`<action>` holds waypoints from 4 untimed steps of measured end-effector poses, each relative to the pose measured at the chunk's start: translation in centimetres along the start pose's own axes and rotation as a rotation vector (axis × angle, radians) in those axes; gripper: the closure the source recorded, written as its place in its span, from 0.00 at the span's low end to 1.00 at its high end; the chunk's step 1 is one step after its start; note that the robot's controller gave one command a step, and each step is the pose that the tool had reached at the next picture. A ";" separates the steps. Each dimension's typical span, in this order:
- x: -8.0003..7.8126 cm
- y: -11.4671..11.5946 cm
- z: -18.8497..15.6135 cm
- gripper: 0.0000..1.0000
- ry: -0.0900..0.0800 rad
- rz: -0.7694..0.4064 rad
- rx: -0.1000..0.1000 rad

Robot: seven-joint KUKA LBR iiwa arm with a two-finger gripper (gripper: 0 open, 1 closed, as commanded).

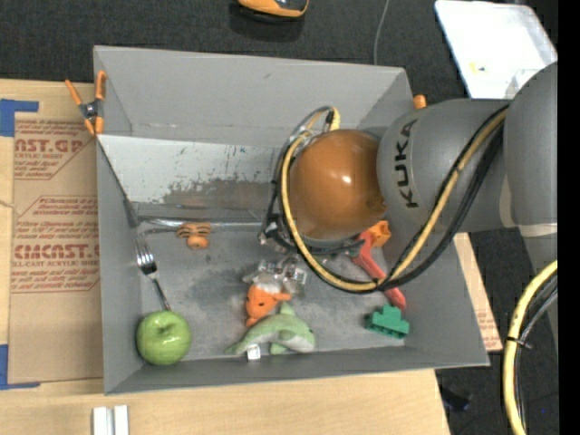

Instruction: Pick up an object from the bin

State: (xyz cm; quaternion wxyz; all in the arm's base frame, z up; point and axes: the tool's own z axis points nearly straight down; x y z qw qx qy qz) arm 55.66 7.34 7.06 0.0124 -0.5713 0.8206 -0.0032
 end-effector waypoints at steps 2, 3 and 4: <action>-0.2 0.1 -6.0 1.00 0.001 0.002 -0.006; -0.2 0.1 -10.1 1.00 0.002 0.002 -0.010; -0.4 0.1 -14.5 1.00 -0.001 0.004 -0.010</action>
Offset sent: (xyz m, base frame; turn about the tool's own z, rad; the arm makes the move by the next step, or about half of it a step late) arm -0.0027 0.0002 0.0689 0.0005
